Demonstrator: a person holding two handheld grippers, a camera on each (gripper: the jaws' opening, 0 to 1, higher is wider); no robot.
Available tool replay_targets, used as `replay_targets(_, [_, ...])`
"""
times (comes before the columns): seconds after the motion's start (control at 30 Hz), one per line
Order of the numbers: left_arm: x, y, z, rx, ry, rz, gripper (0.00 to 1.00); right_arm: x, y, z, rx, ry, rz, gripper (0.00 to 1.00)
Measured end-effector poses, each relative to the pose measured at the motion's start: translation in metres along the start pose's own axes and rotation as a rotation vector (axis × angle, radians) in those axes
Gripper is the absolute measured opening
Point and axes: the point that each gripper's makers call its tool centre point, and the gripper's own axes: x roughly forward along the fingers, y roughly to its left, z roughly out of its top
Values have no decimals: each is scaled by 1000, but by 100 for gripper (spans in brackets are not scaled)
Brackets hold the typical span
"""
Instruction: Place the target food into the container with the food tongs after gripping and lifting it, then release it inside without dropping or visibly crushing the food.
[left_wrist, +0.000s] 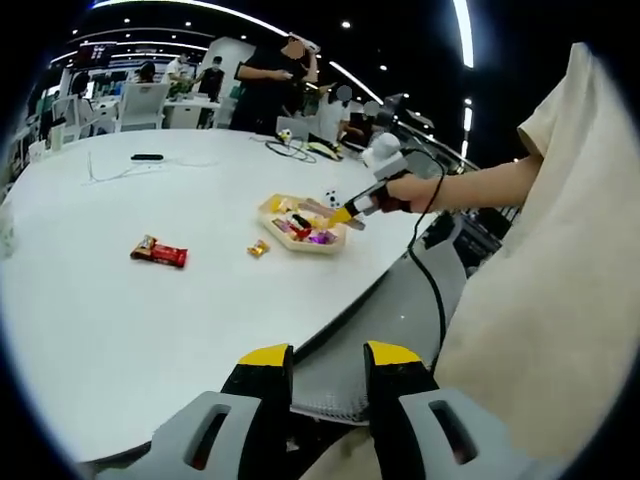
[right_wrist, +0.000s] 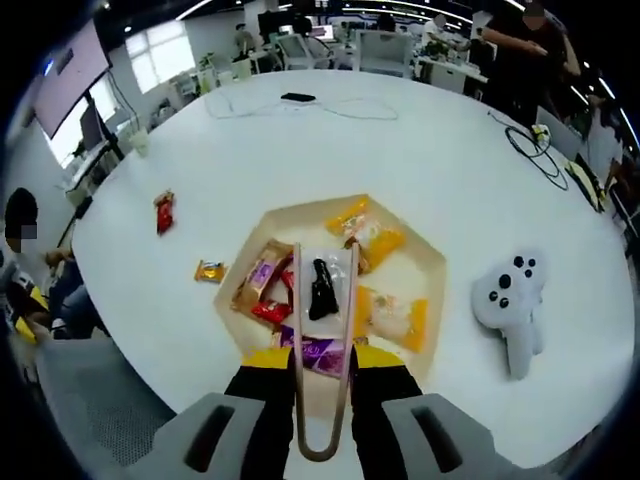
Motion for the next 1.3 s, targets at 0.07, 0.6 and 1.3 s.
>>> replay_targets(0.07, [0,1,2,8,-2,-3,27,-5,3,7,-14,-17,12,20])
replay_targets(0.6, [6,8,30,111,0,-31,27,-22,58,40,-145,-33,173,20])
replay_targets(1.3, [10,12,64,165,-46,-44,27,-47,161,51,-366,2,433,20])
